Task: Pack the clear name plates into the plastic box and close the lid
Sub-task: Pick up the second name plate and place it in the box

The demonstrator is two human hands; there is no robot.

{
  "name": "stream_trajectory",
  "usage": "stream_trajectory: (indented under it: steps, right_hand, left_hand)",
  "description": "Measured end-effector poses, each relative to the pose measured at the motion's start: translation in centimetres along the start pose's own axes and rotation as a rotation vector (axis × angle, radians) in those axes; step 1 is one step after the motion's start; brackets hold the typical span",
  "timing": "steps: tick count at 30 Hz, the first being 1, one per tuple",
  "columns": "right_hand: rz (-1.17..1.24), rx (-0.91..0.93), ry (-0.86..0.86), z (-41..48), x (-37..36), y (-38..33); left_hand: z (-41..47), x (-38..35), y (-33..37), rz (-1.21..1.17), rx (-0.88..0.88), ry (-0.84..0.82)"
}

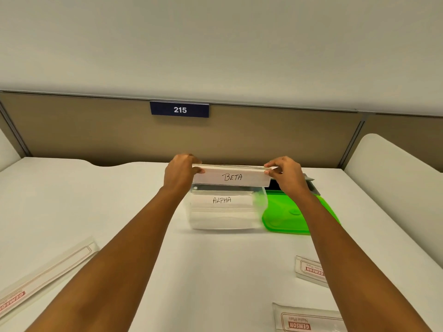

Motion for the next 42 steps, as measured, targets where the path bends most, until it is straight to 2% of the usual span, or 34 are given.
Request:
stream_trajectory:
  steps: [7,17,22,26,32,36,42]
  right_hand:
    - [-0.078,0.059,-0.203,0.6,-3.3,0.0]
    - [-0.422,0.039,-0.322,0.6,-6.4,1.0]
    - [-0.545,0.059,-0.396,0.1,-7.9,1.1]
    - [-0.646,0.073,-0.479,-0.4,-9.4,1.5]
    - [-0.701,0.065,-0.613,-0.9,-11.6,2.7]
    - [-0.701,0.079,-0.649,-1.2,-12.7,3.1]
    - [-0.701,0.104,-0.696,-1.2,-13.8,3.2]
  left_hand:
    - [0.1,-2.8,-1.4,0.016,0.044,-0.072]
    - [1.0,-6.6,-1.5,0.321,-0.053,-0.286]
    - [1.2,-8.9,-2.0,0.43,-0.043,-0.422]
    - [1.1,-10.1,-1.2,0.508,-0.1,-0.467]
    - [0.4,-12.0,-1.0,0.609,-0.143,-0.549]
    - [0.1,-13.0,-1.3,0.645,-0.105,-0.597]
    - [-0.2,-13.5,-1.1,0.742,-0.184,-0.58]
Point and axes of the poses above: each hand's wrist, its own z-axis towards the middle knuckle, its own x-axis out of the back of the hand, y = z × x, the point moved 10 cm from there along z, towards the middle knuckle, and after that the axes turned 7 degrees about z, right-handed, at the moved point
